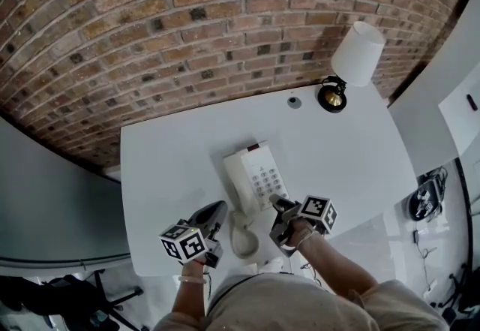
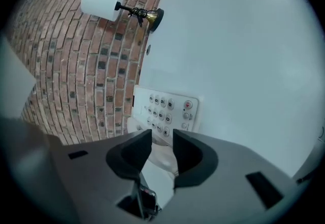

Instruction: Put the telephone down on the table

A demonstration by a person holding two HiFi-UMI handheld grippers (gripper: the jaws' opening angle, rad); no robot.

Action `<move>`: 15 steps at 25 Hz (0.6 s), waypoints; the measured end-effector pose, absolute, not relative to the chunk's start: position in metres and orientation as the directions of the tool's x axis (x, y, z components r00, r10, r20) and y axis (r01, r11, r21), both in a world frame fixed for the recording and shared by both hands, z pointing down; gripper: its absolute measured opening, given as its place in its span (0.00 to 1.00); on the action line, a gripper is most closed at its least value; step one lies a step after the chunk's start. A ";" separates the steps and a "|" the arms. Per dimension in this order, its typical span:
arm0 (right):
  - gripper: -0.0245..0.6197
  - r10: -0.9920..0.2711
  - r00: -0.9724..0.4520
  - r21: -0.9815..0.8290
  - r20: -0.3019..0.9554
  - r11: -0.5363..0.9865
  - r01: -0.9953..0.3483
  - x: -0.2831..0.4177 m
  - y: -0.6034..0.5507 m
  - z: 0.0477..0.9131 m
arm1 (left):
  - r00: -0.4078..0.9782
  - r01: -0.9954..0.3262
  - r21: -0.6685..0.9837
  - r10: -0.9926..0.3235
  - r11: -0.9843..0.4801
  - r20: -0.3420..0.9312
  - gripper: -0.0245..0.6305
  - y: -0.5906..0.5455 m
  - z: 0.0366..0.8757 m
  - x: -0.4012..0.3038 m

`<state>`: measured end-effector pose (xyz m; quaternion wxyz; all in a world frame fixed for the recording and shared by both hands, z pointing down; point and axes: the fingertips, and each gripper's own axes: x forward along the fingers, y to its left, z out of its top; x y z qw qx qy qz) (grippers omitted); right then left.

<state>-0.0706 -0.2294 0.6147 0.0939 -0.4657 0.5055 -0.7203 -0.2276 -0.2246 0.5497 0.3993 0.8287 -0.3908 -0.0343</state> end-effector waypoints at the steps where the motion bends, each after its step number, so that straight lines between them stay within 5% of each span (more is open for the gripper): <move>1: 0.23 -0.608 -0.551 -0.819 0.571 -0.461 -0.340 -0.069 -0.230 0.613 | 0.687 -0.625 0.686 -0.680 -0.373 0.256 0.04 -0.224 0.549 -0.228; 8: 0.05 -0.626 -0.557 -0.833 0.546 -0.338 -0.438 -0.060 -0.242 0.601 | 0.633 -0.663 0.669 -0.730 -0.337 0.259 0.04 -0.221 0.541 -0.233; 15: 0.05 -0.636 -0.546 -0.751 0.545 -0.082 -0.655 -0.042 -0.253 0.587 | 0.569 -0.713 0.631 -0.779 -0.307 0.264 0.04 -0.220 0.528 -0.241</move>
